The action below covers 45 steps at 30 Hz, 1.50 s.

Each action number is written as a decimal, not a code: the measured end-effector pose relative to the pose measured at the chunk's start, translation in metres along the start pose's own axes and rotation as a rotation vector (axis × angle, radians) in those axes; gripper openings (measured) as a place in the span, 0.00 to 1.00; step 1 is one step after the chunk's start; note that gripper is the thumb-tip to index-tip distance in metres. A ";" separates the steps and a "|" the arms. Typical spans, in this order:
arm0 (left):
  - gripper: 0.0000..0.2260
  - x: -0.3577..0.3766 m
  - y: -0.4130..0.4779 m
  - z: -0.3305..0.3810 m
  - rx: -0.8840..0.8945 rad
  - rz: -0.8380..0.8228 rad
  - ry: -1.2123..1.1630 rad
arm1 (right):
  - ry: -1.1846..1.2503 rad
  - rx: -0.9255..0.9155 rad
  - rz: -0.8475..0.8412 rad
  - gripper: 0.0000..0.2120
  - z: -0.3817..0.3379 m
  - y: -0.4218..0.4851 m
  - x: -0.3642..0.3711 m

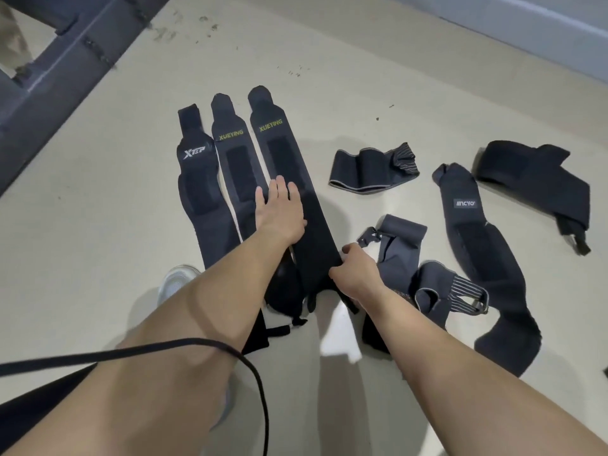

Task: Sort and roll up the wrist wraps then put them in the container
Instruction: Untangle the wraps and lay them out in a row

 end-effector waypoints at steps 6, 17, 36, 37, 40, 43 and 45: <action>0.20 -0.018 -0.049 0.031 0.045 0.194 -0.302 | 0.077 -0.065 0.044 0.26 -0.006 -0.033 -0.023; 0.12 0.014 -0.139 0.132 0.001 -0.336 -0.861 | 0.339 0.073 0.372 0.10 0.109 -0.098 -0.126; 0.15 0.032 -0.169 0.131 -0.031 -0.605 -1.433 | 0.398 0.064 0.256 0.25 0.148 -0.085 -0.119; 0.15 0.040 -0.166 0.127 -0.065 -0.601 -1.368 | 0.258 0.082 0.233 0.28 0.152 -0.085 -0.121; 0.19 0.059 -0.160 0.116 -0.143 -0.578 -1.105 | 0.150 0.199 0.157 0.33 0.167 -0.085 -0.118; 0.25 0.097 -0.138 0.108 -0.178 -0.573 -0.956 | 0.160 0.224 0.168 0.35 0.178 -0.080 -0.114; 0.22 0.108 -0.132 0.110 -0.169 -0.562 -0.950 | 0.160 0.210 0.174 0.35 0.181 -0.074 -0.111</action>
Point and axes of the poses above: each hand's wrist, its own y-axis towards the middle knuckle, its own x-axis out of the palm, z = x × y, the point moved 7 cm from there along y, towards the middle knuckle, and after that the axes turned 9 degrees about y, right-handed, at the moved point
